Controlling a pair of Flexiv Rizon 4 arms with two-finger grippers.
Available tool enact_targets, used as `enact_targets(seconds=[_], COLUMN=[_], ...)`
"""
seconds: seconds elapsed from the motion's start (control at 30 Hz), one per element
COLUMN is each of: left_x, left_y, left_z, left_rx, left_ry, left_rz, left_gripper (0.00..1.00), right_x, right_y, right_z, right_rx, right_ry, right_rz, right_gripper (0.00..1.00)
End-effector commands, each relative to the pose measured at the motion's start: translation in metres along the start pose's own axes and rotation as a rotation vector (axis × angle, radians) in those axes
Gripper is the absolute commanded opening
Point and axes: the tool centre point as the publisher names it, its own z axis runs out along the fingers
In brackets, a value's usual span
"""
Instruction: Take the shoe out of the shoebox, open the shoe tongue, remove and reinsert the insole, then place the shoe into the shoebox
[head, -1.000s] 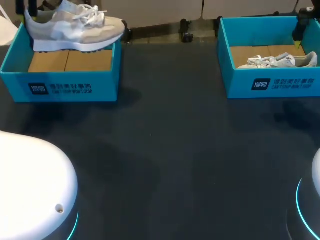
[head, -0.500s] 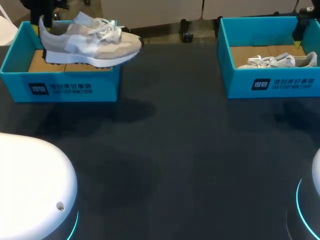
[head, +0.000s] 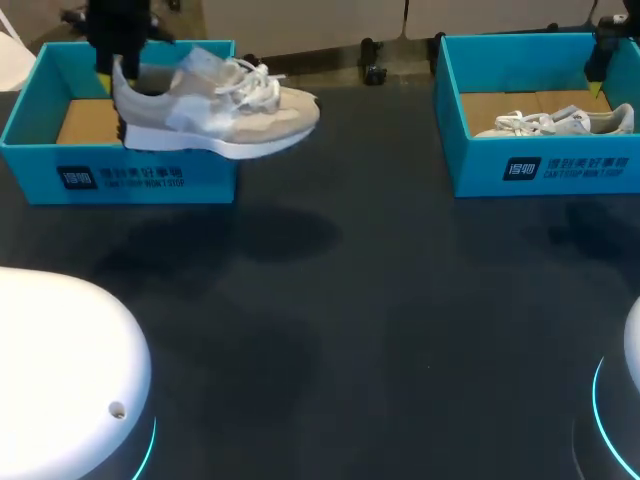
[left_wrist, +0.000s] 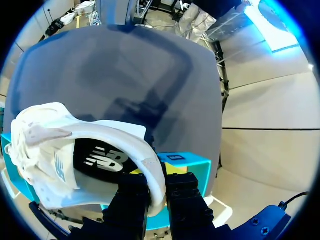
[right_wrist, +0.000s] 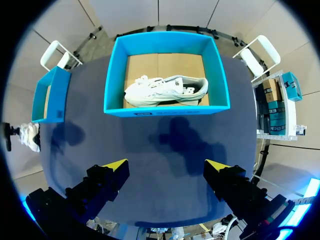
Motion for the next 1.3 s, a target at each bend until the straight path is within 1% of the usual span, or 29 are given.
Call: enact_targets(seconds=[0.03,0.17,0.4,0.6,0.73,0.93,1.13,1.27,1.3], left_x=[-0.014,-0.028,-0.058,-0.082,-0.096,-0.121,-0.137,-0.146,-0.148], left_y=[-0.015,-0.026,-0.045,-0.059,-0.069,-0.09,-0.107,-0.112,-0.113], left_z=[-0.004,-0.007,-0.009,-0.013,-0.015,-0.017,-0.018,-0.015,-0.014], left_rx=[-0.07,-0.06,-0.035,-0.056,-0.053,-0.049,-0.048,-0.041,-0.027], left_ry=[0.01,-0.002,0.016,0.015,0.01,-0.004,-0.002,0.008,0.004], left_rz=[-0.007,-0.039,-0.057,-0.057,-0.059,-0.042,-0.05,-0.043,-0.04], left_gripper=[0.0,0.0,0.0,0.0,0.0,0.0,0.0,0.0,0.0], right_x=[0.0,0.0,0.0,0.0,0.0,0.0,0.0,0.0,0.0], right_y=[0.0,0.0,0.0,0.0,0.0,0.0,0.0,0.0,0.0], right_z=[0.0,0.0,0.0,0.0,0.0,0.0,0.0,0.0,0.0], right_rx=[0.001,0.001,0.001,0.001,0.001,0.001,0.001,0.001,0.001], right_ry=[-0.001,-0.001,-0.001,-0.001,-0.001,-0.001,-0.001,-0.001,-0.001], right_rz=[0.0,0.0,0.0,0.0,0.0,0.0,0.0,0.0,0.0], right_gripper=[1.0,1.0,1.0,1.0,1.0,1.0,1.0,1.0,1.0])
